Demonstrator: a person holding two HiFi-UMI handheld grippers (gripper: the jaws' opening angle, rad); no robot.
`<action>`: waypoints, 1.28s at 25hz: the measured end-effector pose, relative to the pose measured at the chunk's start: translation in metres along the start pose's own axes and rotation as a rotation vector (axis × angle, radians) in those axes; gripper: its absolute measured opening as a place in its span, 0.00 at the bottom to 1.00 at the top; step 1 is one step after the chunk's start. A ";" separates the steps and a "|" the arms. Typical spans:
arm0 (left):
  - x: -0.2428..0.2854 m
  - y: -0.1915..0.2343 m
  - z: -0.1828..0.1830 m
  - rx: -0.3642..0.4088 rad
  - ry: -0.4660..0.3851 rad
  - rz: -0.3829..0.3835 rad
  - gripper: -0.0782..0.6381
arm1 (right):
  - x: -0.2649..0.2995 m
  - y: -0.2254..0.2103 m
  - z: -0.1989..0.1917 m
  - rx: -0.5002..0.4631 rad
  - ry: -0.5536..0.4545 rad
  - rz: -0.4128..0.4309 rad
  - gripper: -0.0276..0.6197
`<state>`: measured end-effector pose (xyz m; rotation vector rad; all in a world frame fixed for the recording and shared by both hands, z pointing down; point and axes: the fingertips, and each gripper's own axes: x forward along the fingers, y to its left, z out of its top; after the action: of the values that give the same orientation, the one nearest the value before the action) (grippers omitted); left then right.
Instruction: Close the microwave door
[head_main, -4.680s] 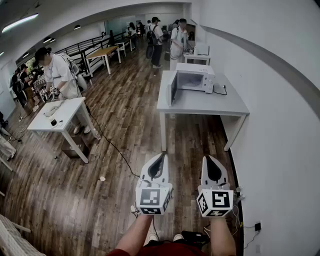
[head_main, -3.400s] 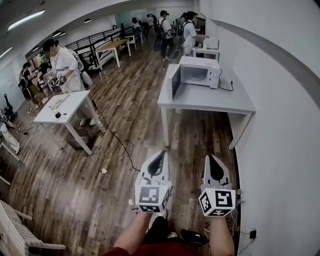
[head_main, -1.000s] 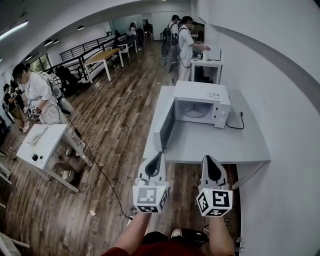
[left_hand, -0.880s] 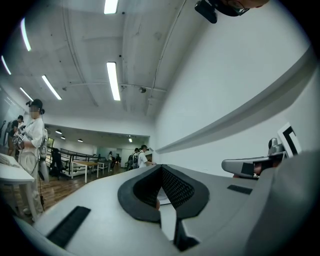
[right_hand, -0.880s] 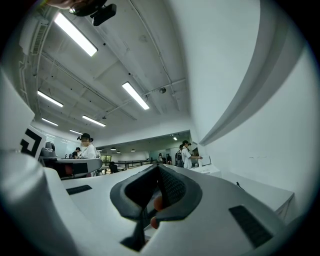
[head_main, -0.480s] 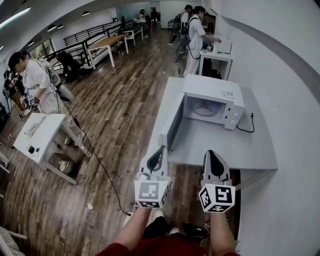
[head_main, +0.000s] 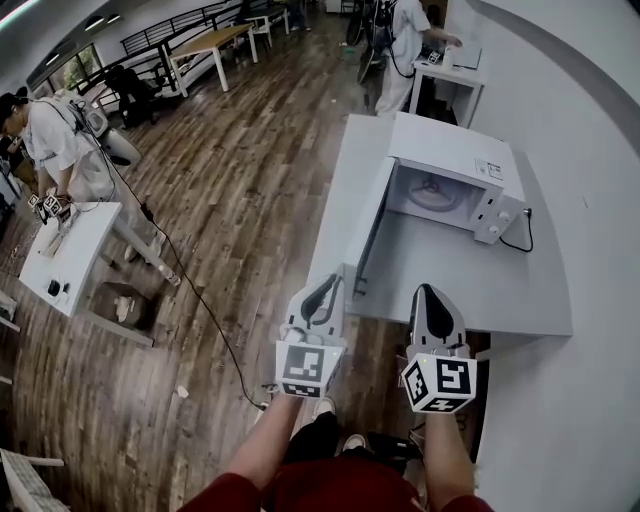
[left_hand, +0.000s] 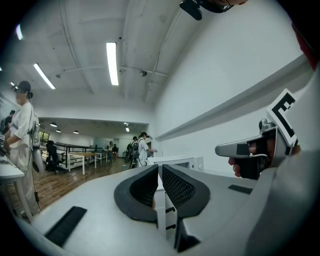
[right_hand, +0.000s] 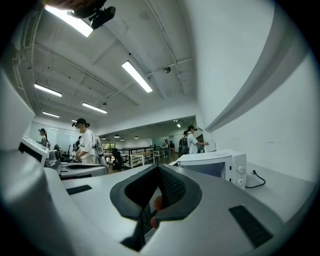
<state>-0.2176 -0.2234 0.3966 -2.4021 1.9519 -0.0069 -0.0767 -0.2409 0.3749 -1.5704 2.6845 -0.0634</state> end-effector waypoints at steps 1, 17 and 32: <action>0.005 0.003 -0.008 -0.004 0.016 -0.014 0.15 | 0.006 0.002 -0.006 0.001 0.013 -0.001 0.08; 0.061 0.017 -0.097 0.015 0.168 -0.279 0.40 | 0.061 -0.001 -0.065 0.000 0.150 -0.073 0.08; 0.081 0.005 -0.120 0.070 0.139 -0.699 0.43 | 0.089 -0.010 -0.090 -0.006 0.210 -0.115 0.08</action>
<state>-0.2098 -0.3071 0.5143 -2.9486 1.0229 -0.2642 -0.1159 -0.3214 0.4646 -1.8142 2.7438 -0.2361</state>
